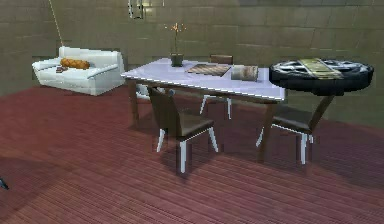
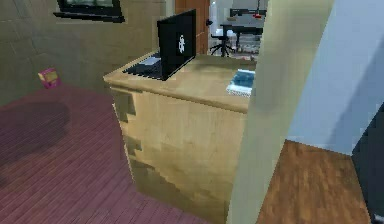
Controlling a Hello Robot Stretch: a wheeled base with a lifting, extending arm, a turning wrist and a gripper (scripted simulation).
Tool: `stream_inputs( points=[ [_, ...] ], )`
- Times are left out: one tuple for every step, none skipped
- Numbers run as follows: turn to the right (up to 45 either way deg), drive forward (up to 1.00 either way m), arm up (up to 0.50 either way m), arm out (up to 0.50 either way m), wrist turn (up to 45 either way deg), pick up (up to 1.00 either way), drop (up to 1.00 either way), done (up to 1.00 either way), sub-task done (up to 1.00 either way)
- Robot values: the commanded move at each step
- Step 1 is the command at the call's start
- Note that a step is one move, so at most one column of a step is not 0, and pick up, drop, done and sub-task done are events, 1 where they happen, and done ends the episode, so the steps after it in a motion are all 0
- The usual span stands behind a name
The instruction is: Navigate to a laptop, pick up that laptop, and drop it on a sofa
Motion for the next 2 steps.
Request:
stream_inputs(
  points=[
    [-6.0, 0.0, 0.0, 0.0, 0.0, 0.0, 0.0, 0.0, 0.0],
    [45.0, 0.0, 0.0, 0.0, 0.0, 0.0, 0.0, 0.0, 0.0]
  ],
)
